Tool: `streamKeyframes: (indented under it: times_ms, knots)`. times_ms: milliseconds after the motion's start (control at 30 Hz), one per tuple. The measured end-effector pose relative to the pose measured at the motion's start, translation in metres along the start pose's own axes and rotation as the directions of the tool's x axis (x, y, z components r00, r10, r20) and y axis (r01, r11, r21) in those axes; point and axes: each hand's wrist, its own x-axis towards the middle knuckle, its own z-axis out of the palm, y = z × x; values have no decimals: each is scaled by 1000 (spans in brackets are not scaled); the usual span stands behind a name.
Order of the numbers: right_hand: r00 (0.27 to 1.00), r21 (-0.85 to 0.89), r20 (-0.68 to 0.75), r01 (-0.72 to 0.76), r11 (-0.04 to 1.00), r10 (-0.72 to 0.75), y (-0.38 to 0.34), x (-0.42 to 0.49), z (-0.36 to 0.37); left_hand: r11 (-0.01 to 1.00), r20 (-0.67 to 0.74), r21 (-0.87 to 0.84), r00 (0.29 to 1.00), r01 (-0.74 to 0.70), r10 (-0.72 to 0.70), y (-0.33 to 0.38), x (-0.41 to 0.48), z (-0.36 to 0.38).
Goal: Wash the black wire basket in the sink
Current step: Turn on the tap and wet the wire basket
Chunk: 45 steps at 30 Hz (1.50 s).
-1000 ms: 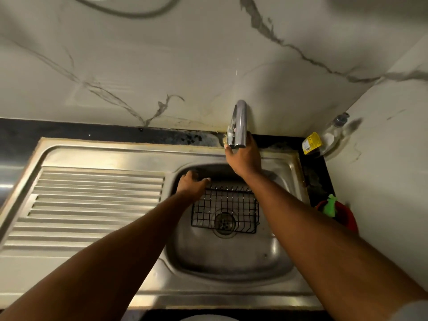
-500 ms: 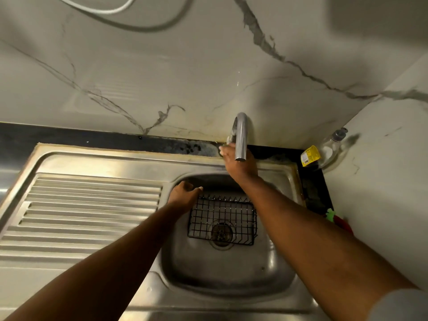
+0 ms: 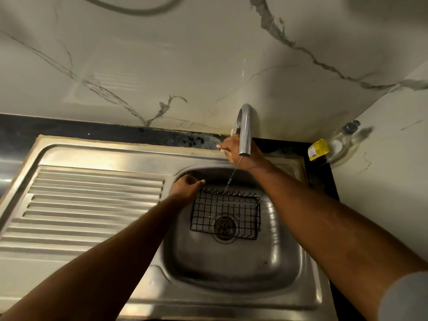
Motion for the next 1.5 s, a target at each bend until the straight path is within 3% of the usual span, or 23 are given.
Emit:
streamKeyframes:
  times_ms: [33, 100, 233, 300, 400, 533, 733, 900, 1000, 1233, 1367, 1500]
  knots:
    - [998, -68, -58, 13, 998, -17, 0, -6, 0, 1000, 6, 8, 1000, 0, 0, 0, 1, 2]
    - [982, -7, -148, -123, 992, 120, -4, -35, 2, 1000, 23, 12, 1000, 6, -6, -1, 1, 4]
    - [852, 117, -411, -302, 946, 323, 18, -100, 33, 998, 68, 11, 996, 55, -55, -6, 0, 14]
    - [786, 242, -318, -473, 847, 530, 37, -129, 57, 995, 89, 21, 991, 102, -103, -15, -1, 21]
    - [648, 320, 3, -722, 613, 761, 57, -171, 92, 976, 131, 49, 968, 211, -216, -31, -1, 30]
    - [485, 303, 343, -868, 394, 805, 65, -196, 120, 948, 218, 112, 924, 297, -315, -49, -8, 40]
    - [419, 397, 359, -877, 270, 834, 64, -192, 123, 955, 285, 17, 914, 297, -289, -55, -17, 42]
    - [460, 385, 294, -859, 337, 838, 60, -196, 120, 923, 289, -149, 909, 353, -301, -46, -26, 42]
    - [479, 396, 218, -840, 372, 850, 49, -203, 117, 926, 209, -153, 927, 345, -311, -50, -24, 40]
    - [430, 636, -50, -682, 361, 901, 17, -202, 95, 942, 49, -141, 952, 306, -302, -46, -31, 26]
    - [445, 683, -178, -586, 436, 878, 5, -196, 72, 912, 145, -298, 958, 282, -249, -41, -37, 16]
    - [502, 668, -277, -512, 540, 819, -10, -182, 38, 921, 211, -309, 961, 239, -179, -24, -53, 10]
